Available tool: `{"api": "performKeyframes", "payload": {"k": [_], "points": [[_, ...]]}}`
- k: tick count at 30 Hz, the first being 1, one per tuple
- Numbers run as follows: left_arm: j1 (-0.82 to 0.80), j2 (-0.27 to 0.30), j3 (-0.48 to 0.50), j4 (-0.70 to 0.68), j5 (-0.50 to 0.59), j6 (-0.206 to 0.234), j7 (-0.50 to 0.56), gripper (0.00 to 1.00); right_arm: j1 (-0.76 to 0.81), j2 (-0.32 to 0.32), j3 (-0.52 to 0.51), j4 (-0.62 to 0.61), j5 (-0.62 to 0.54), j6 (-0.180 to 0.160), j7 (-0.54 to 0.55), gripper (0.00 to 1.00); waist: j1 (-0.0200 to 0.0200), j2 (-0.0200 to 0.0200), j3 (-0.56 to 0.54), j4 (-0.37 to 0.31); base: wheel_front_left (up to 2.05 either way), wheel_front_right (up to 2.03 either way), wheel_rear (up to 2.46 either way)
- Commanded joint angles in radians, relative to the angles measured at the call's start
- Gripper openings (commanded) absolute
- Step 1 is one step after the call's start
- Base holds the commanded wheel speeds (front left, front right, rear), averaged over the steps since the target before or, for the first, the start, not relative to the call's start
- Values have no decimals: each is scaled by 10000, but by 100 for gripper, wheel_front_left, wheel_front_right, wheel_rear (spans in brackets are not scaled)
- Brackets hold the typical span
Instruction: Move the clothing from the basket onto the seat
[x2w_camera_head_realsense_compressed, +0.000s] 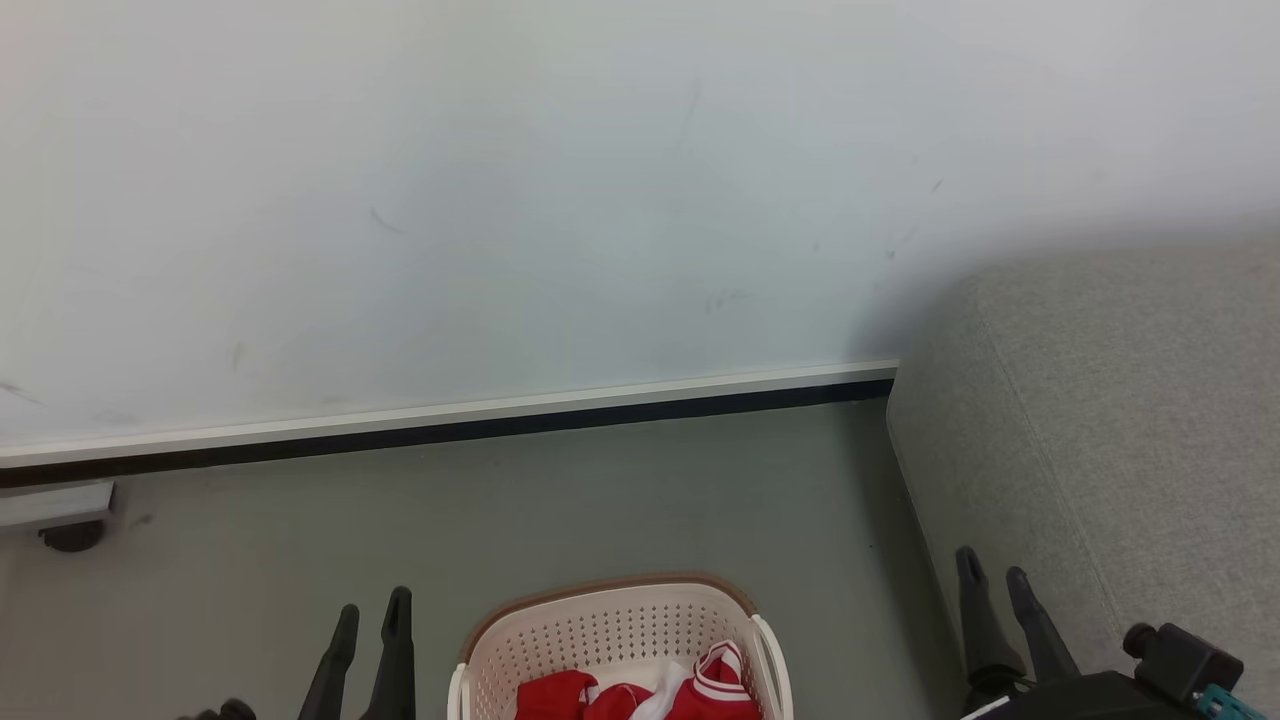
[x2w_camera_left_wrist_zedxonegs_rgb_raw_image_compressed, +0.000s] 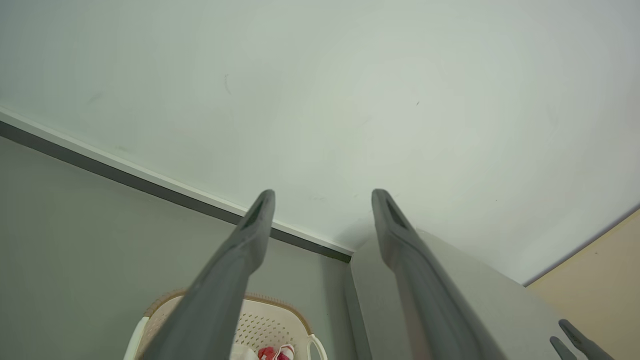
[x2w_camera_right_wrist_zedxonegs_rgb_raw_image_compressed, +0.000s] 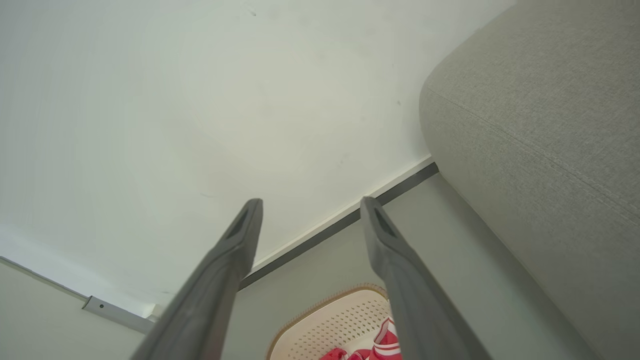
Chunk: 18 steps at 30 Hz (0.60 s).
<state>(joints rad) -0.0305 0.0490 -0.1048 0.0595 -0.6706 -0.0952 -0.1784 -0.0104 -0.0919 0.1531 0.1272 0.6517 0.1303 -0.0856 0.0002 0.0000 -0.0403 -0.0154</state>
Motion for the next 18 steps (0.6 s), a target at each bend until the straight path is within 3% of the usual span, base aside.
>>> {"api": "performKeyframes", "payload": {"k": [1, 18], "points": [[71, 11, 35, -182, 344, 55, -78, 100, -102, -122, 167, -133, -297, 4, -126, 100, -2, 0, -11, -1, 0, 0, 0], [315, 14, -3, -416, 2397, 370, -339, 100, -16, -181, 949, -306, -1755, 5, -679, 100, -2, 0, -109, -19, 0, 0, 0]]}}
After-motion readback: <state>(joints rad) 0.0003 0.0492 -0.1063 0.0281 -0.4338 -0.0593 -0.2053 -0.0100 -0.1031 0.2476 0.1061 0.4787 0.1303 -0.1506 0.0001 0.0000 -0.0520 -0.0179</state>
